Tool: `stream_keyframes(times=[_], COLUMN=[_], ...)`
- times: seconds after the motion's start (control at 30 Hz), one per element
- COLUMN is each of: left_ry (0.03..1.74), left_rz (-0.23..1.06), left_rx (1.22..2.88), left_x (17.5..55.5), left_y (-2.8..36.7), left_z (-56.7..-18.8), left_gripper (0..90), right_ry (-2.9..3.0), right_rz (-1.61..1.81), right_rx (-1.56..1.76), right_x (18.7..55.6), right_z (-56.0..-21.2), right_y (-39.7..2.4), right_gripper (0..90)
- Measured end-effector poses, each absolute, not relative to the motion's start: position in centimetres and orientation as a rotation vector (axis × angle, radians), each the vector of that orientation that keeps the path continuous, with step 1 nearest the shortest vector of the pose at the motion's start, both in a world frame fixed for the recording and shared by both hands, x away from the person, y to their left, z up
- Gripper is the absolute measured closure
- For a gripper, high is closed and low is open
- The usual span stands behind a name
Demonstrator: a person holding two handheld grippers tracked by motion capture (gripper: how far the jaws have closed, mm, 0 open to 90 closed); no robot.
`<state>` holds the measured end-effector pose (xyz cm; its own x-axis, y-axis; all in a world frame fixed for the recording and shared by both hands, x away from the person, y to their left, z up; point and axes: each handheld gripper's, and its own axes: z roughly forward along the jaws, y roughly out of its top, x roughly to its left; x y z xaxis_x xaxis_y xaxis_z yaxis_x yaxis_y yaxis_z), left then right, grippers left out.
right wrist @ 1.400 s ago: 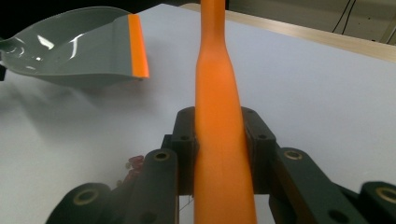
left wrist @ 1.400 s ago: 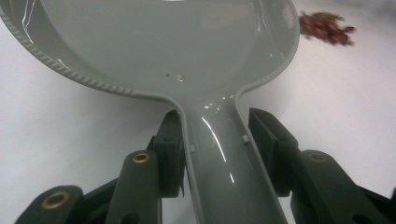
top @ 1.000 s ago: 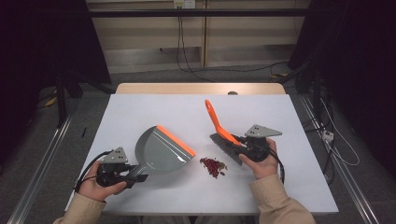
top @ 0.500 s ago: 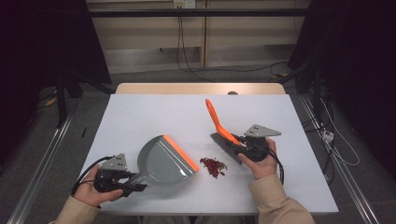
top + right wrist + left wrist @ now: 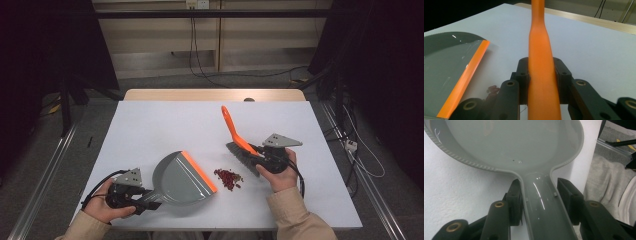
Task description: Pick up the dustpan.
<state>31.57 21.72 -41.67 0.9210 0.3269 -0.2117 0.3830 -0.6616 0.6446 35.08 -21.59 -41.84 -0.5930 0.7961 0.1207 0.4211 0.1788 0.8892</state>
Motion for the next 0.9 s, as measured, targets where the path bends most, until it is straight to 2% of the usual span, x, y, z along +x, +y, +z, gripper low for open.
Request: stream_keyframes(times=[0.9], left_ry=[0.452], left_rz=[-0.164], left_rx=[2.403], left_x=[31.9], left_y=[19.8], left_z=[-43.0], left_gripper=[58.0], right_ry=[2.126], right_rz=[1.342], right_rx=[1.153], right_x=[35.3], right_z=[-42.4], right_y=[-21.1], right_gripper=[71.2])
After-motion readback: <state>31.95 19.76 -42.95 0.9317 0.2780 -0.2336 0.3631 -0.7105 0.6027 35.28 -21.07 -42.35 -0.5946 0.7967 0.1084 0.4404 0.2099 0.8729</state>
